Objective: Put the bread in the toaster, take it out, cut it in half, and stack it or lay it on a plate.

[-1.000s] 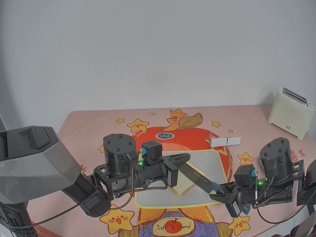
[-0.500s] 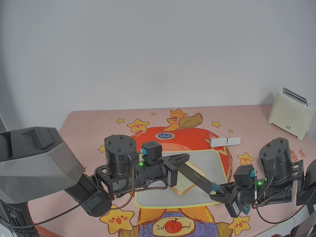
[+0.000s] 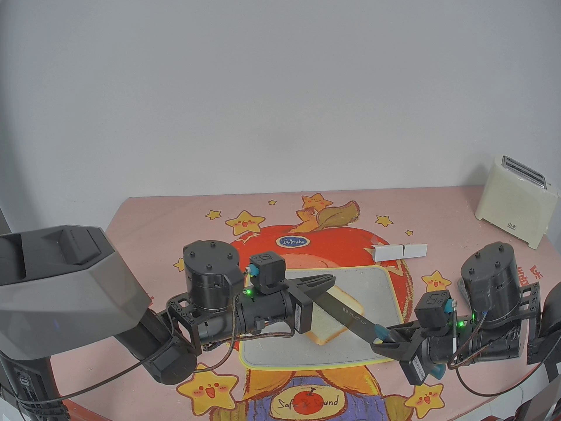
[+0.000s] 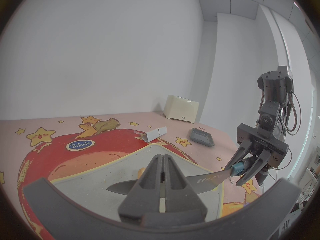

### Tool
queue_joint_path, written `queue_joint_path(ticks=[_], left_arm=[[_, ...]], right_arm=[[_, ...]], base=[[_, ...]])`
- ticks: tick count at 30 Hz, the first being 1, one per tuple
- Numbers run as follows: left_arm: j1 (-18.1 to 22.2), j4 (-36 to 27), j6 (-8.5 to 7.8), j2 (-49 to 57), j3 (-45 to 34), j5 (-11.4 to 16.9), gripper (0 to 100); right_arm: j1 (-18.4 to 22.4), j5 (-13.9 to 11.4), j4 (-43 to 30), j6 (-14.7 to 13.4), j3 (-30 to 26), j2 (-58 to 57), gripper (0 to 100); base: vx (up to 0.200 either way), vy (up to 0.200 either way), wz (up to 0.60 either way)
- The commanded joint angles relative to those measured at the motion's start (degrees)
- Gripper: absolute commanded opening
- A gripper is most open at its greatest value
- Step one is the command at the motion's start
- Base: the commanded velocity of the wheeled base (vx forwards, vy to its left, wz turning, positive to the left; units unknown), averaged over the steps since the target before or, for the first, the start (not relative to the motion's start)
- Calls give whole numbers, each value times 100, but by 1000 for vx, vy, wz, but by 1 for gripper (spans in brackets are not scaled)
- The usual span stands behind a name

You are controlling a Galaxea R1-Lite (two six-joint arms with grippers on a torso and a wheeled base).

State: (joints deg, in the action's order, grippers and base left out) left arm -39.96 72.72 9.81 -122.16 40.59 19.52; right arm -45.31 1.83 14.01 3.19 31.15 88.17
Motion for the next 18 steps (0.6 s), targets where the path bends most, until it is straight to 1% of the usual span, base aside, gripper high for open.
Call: queue_joint_path(ticks=[1,7,11,18], left_arm=[[6,6,3,17,-43,-1,0],[15,-21,3,17,-25,26,0],[23,-30,3,17,-34,210,0],[76,-38,3,26,36,219,0]], right_arm=[[-4,11,6,-29,14,-2,0],[5,2,6,-91,41,-11,0],[5,2,6,-117,41,-2,0],[31,2,-3,-126,32,33,0]], base=[[0,0,0],[0,0,0],[0,0,0],[0,0,0]])
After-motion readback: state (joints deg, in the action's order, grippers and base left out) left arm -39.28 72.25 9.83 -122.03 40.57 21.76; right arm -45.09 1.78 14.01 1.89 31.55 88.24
